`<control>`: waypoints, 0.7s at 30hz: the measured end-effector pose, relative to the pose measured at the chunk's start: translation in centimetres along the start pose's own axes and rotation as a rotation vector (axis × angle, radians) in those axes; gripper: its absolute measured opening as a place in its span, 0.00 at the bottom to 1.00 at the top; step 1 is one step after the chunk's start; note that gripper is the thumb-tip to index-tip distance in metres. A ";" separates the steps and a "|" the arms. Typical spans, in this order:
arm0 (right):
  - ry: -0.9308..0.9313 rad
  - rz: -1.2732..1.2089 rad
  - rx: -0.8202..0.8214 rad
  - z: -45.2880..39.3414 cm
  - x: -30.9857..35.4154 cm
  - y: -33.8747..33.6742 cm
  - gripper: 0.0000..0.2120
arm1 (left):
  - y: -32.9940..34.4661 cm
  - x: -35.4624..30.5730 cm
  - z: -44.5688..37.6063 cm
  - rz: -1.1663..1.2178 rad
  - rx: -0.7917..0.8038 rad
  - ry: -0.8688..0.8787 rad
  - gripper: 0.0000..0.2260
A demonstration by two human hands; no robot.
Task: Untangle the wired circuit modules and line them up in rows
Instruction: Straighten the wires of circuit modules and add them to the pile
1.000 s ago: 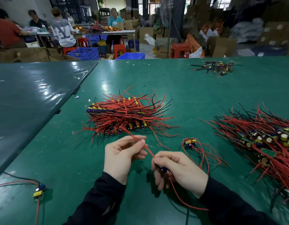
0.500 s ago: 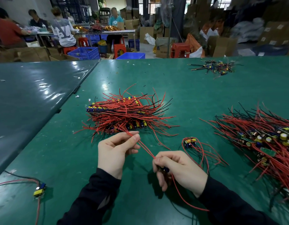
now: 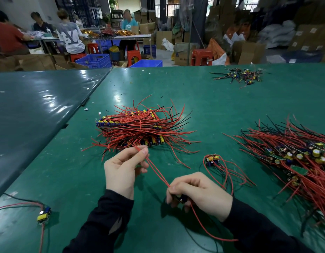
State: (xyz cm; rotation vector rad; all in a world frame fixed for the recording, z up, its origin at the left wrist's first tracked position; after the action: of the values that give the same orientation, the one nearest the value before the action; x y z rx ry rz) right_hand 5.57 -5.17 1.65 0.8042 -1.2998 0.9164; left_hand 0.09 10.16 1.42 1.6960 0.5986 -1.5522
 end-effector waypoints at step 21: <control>-0.051 -0.545 -0.370 -0.4 0.0 -2.5 0.09 | 0.8 1.4 0.2 -0.084 0.288 -0.280 0.11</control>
State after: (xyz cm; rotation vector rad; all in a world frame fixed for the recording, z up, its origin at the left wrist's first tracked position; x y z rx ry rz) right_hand 8.01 -5.92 1.64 0.8291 -1.1607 0.2148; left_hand 0.79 9.33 0.26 1.6309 0.3156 -1.9709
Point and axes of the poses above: each hand's wrist, its own z-axis away from the middle knuckle, its own y-axis out of the palm, x = y × z, the point moved 4 cm from there along -z, towards the middle knuckle, and after that the axes turned 8 degrees about -z, right-handed, at the moved point
